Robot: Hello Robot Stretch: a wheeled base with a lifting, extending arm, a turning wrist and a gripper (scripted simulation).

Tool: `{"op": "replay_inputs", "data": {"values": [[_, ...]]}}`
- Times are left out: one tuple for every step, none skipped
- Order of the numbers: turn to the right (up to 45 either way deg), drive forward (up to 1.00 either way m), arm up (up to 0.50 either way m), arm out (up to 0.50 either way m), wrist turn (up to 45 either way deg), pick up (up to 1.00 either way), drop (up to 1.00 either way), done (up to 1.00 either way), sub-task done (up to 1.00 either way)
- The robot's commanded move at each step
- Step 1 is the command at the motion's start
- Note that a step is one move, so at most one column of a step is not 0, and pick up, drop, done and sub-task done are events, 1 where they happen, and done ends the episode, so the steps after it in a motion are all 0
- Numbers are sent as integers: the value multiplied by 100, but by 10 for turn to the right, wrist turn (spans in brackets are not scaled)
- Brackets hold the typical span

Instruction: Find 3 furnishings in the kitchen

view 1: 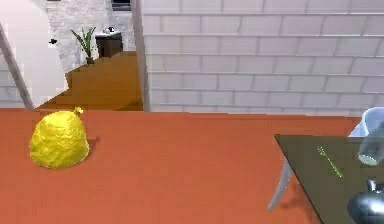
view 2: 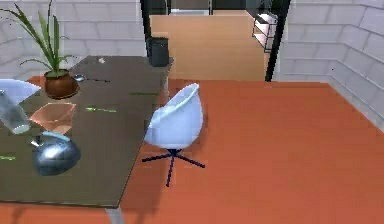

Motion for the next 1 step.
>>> {"op": "replay_inputs", "data": {"values": [[0, 100, 0, 0, 0, 0, 0, 0, 0]]}}
